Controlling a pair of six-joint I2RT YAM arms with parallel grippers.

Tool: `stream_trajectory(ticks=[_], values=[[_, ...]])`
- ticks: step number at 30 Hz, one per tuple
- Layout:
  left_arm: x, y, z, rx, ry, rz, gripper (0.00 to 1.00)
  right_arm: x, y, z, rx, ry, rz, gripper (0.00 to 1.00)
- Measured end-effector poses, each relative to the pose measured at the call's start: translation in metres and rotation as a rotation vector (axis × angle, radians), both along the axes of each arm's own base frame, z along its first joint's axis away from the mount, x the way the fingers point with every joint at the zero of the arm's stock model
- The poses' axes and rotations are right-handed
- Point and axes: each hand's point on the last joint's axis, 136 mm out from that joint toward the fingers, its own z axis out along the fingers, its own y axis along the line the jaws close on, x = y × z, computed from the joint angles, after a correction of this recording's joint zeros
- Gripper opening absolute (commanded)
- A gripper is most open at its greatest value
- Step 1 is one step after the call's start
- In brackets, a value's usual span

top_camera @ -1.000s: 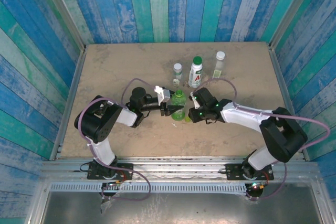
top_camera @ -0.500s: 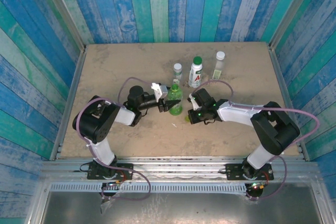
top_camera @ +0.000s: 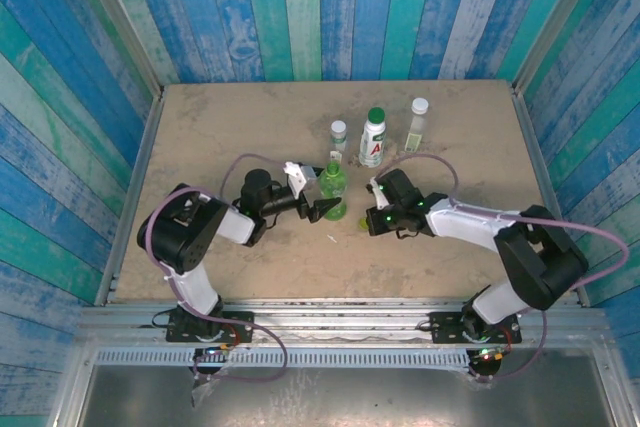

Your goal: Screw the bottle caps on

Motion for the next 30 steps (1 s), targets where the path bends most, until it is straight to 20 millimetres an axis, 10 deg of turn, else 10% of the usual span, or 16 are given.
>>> stream_trajectory(ticks=[14,24,30], values=[[-0.032,0.024,0.067,-0.127,-0.155,0.055,0.95,0.008,-0.006,0.075,0.306,-0.11,-0.033,0.0],[-0.092,0.023,0.156,-0.243,-0.43,-0.031,0.97,-0.006,0.01,0.16,0.658,-0.158,0.045,0.0],[-0.103,0.005,0.158,-0.304,-0.425,-0.117,0.83,-0.023,0.025,0.194,0.877,-0.111,0.13,0.0]])
